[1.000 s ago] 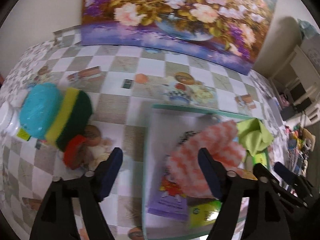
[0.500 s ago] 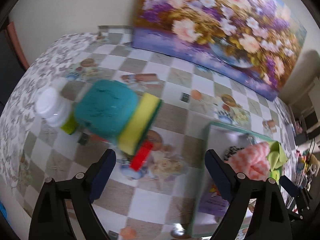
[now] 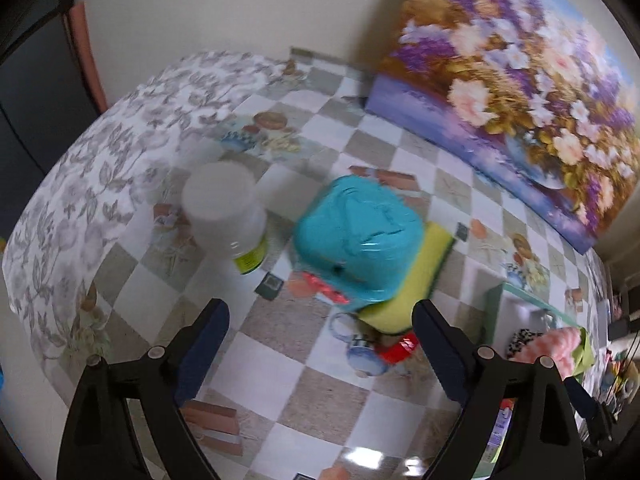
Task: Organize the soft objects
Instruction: 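Move the right gripper to the red tape roll and close on it, then lift the red tape roll with the right gripper while the left gripper grasps the yellow-green sponge, then carry the sponge and tape roll over the tray and open the right gripper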
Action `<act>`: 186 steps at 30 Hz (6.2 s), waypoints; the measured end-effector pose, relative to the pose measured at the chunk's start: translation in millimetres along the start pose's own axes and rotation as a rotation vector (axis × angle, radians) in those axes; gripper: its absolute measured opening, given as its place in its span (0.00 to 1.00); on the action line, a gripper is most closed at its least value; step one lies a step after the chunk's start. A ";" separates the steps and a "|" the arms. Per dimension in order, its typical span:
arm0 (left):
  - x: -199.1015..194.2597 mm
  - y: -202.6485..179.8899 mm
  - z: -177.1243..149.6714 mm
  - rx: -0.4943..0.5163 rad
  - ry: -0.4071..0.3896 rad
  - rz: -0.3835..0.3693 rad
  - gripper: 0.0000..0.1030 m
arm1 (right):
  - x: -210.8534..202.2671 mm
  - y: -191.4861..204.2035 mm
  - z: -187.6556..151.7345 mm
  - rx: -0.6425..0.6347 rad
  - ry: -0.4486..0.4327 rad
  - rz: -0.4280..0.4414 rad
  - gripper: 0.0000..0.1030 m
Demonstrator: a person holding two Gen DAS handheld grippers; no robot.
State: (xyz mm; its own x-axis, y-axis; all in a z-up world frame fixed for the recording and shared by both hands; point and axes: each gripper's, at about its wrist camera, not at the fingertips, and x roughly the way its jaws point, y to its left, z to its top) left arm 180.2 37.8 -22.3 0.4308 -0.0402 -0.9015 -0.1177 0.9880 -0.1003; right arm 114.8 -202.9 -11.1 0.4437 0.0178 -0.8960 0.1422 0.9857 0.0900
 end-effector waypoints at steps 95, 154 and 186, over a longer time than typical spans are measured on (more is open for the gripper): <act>35.7 -35.5 -7.4 -0.121 0.071 -0.185 0.55 | 1.3 15.7 9.8 -0.026 -0.005 0.133 0.21; -64.4 -199.3 -98.4 0.282 0.140 -0.665 0.27 | -68.1 -176.3 -28.2 0.308 -0.057 -0.131 0.21; 17.1 -150.9 -76.5 0.050 0.264 -0.558 0.28 | -1.0 -152.6 -32.5 0.220 0.088 -0.124 0.21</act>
State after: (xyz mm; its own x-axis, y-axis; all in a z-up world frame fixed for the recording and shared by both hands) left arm 136.8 -123.4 -54.8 0.1789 -0.5821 -0.7932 0.1062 0.8129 -0.5726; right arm 63.9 -347.9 -38.1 0.3337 -0.0765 -0.9396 0.3838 0.9214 0.0613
